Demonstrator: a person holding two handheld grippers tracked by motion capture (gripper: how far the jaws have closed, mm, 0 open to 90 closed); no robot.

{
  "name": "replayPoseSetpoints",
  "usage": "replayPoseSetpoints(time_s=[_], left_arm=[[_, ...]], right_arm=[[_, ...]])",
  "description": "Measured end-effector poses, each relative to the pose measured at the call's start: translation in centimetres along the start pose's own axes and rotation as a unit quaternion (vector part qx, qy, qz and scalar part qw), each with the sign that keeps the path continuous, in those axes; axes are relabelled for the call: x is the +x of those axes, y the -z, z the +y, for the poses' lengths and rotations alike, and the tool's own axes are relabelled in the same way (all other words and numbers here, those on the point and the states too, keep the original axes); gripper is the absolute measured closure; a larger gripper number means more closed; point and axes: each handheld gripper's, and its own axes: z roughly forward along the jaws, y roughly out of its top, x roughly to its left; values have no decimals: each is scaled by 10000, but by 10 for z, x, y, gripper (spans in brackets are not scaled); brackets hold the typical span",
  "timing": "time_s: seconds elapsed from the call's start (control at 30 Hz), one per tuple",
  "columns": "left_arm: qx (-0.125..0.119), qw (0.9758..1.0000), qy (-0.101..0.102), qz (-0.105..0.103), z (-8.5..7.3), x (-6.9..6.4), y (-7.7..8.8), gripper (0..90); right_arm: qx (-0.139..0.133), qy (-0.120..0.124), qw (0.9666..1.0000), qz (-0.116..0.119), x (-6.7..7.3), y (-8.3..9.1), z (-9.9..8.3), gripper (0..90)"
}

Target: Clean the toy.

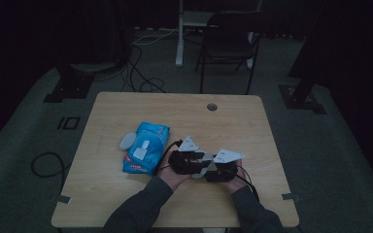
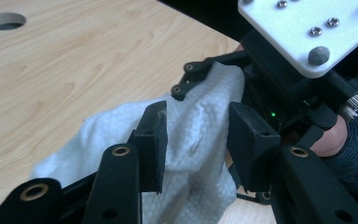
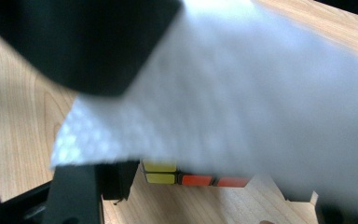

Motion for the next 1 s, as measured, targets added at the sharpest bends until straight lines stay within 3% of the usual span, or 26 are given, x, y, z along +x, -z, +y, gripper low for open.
replayPoseSetpoints(time_s=[0.13, 0.27, 0.43, 0.8, 1.0], left_arm=[[-59, 9999, 49, 124, -2, 5, 4, 586], [68, 9997, 93, 226, -4, 8, 2, 618], [57, 9998, 112, 146, -4, 7, -2, 658], [-134, 9999, 72, -4, -1, 5, 3, 514], [-233, 9997, 98, 73, 2, 7, 9, 497]], right_arm=[[-1, -23, 10000, 3, -1, 1, 0, 347], [-12, -43, 10000, 14, 0, 1, 0, 347], [-3, -40, 10000, 33, 0, 0, -1, 347], [12, -55, 10000, 17, -3, 0, -3, 347], [21, -74, 10000, 11, -3, 0, -3, 347]])
